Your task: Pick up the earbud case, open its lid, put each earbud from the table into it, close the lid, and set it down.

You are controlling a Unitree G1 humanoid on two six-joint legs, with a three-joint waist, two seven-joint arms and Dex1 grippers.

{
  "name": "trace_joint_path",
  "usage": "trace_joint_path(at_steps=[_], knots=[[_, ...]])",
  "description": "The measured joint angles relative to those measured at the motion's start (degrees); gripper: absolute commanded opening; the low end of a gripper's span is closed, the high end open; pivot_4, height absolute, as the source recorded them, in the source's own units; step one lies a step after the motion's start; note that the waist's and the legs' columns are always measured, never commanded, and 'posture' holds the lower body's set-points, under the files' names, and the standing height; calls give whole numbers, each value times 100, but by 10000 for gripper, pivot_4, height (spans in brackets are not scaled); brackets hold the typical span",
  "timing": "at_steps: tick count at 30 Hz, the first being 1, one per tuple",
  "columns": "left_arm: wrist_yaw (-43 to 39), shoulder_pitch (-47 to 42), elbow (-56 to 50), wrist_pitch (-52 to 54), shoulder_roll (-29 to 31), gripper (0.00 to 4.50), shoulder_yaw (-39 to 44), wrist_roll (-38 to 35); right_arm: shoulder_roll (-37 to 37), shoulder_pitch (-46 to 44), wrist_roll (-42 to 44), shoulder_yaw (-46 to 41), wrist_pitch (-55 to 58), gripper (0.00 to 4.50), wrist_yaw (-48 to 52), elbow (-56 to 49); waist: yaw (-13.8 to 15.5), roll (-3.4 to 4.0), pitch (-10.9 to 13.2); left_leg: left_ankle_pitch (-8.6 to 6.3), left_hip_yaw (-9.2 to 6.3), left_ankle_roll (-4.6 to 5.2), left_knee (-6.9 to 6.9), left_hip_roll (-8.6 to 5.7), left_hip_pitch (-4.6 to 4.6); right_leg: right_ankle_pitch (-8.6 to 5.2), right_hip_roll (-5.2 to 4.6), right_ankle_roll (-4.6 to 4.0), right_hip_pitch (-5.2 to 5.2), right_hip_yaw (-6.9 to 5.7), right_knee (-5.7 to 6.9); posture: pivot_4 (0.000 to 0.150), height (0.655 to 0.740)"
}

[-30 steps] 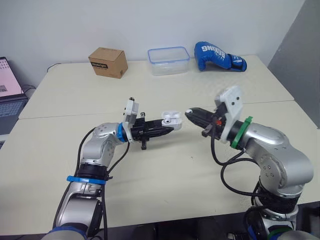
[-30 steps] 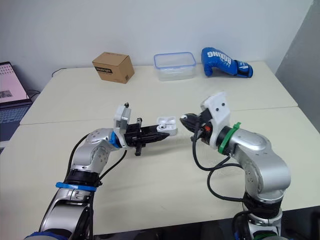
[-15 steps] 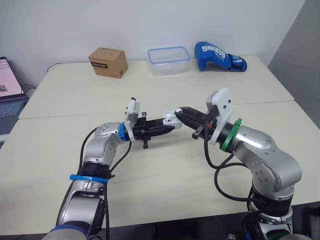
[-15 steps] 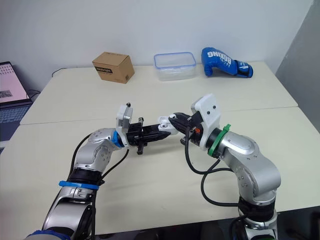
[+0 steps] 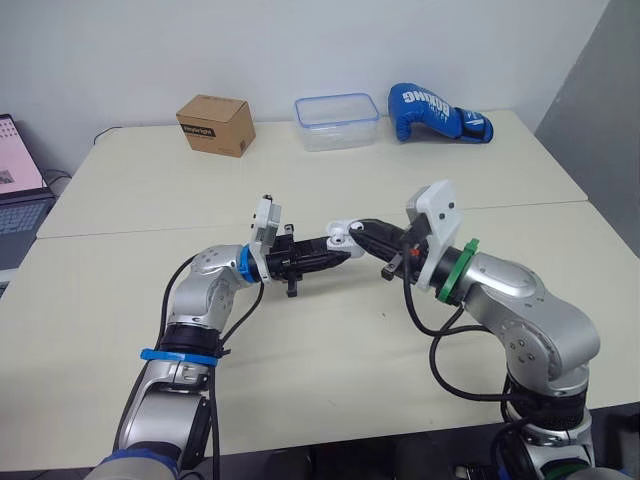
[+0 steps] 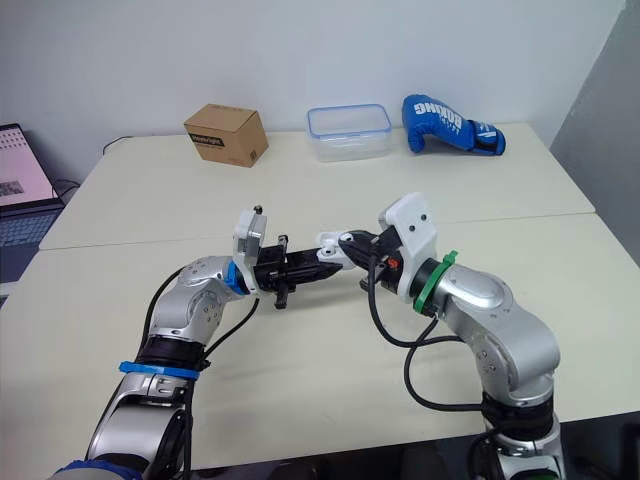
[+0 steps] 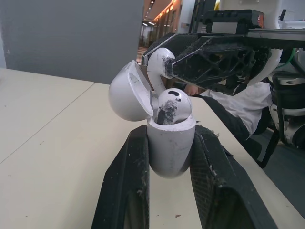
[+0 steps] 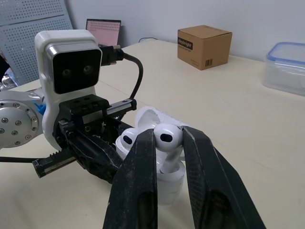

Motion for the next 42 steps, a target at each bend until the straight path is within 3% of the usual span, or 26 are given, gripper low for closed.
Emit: trace_joint_path(at_steps=[16, 22, 31, 39, 42], knots=[[24, 1, -52, 124, -3, 7710, -1, -2, -697, -80, 41, 431, -373, 4381, 51, -1, 4, 0, 0, 0, 1, 0, 0, 0, 0, 0, 0, 0, 1, 0, -1, 1500, 7307], [141, 1, -153, 153, 8, 7710, 116, -20, -822, -71, 176, 512, -358, 24069, 69, 10, 5, 0, 0, 0, 0, 0, -1, 1, 0, 0, 0, 0, 1, -1, -1, 1500, 7307], [143, 9, -230, 171, 8, 7710, 118, -23, -929, -130, 470, 340, -470, 24069, 191, 86, 9, -1, 0, 0, 1, 0, 0, 0, 0, 0, 0, 0, 2, 0, -3, 1500, 7307], [92, 106, -483, 221, 122, 7710, 111, -41, -1707, -543, 2127, -835, -64, 24069, 1127, 349, 13, -1, 1, 0, 2, 2, -1, 1, 0, 0, 0, 0, 4, -1, -2, 1500, 7307], [49, 178, -661, 311, 148, 7710, 103, -67, -1924, -1016, 2262, -958, -71, 15295, 1215, 831, 5, -1, 0, 0, 3, 2, -1, 3, 2, 0, 1, 0, 3, -1, -1, 1500, 7307]])
